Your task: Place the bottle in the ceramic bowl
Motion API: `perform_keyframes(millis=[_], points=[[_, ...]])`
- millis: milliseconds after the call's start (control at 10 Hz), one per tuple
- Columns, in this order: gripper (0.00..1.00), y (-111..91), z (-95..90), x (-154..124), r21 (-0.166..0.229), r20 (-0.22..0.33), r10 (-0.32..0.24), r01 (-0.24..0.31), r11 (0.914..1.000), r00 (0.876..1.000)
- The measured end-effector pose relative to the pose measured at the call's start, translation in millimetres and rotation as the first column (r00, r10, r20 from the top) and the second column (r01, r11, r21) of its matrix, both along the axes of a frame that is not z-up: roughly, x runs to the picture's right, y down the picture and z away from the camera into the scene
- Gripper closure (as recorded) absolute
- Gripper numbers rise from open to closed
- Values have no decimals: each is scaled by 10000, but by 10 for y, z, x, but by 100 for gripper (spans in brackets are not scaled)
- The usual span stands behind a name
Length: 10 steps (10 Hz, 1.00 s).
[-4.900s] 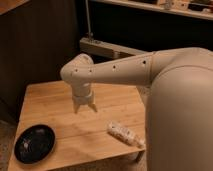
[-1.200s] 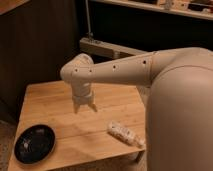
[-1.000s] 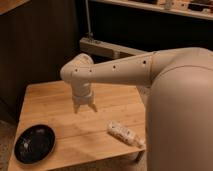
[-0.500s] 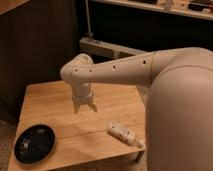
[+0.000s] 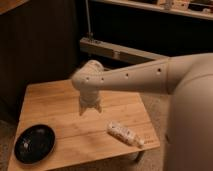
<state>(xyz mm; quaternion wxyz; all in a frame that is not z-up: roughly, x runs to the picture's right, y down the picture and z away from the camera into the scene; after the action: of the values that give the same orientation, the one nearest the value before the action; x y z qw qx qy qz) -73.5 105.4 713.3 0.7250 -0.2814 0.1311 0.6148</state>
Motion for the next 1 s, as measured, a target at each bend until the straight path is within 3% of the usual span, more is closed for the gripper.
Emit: perform_keyframes(millis=[200,400,1000], points=[[35,12,-29,223,438,1260,349,-407,9982,9914],[35,-7,-60,348,814,1879,527,-690,9943,9808],[35,-23,-61,367,987,2002,380,-587,9934,9790]])
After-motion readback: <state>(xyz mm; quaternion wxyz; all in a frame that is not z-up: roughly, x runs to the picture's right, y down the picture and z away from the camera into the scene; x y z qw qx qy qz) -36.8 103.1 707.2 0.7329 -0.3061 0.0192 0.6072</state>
